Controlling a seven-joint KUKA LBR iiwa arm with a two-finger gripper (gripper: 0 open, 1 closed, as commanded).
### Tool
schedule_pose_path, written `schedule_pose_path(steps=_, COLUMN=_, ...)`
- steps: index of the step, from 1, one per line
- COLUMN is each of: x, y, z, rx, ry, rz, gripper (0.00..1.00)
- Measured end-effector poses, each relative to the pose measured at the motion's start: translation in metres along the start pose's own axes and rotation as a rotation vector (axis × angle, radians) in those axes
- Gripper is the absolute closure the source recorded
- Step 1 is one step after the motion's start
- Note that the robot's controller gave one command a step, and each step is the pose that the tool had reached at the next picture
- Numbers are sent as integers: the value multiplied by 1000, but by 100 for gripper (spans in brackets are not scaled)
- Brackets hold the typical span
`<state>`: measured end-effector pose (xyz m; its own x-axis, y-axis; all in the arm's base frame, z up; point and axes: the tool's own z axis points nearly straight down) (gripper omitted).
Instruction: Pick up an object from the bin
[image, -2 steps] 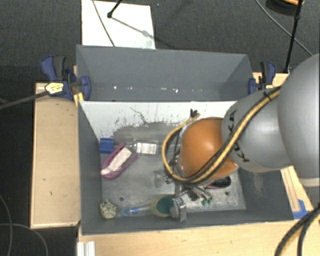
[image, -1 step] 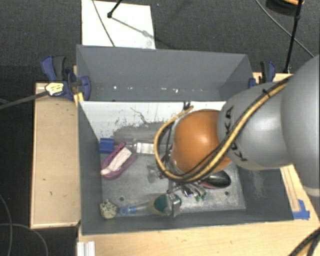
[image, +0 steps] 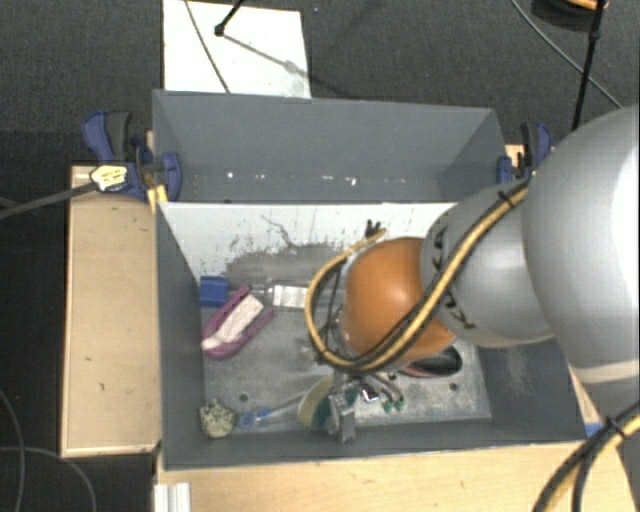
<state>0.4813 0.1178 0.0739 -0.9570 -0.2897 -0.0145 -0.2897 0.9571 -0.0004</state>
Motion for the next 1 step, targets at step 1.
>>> schedule_pose_path(steps=1, x=4, y=1, z=2, rx=-1, ry=12, rz=2, gripper=100)
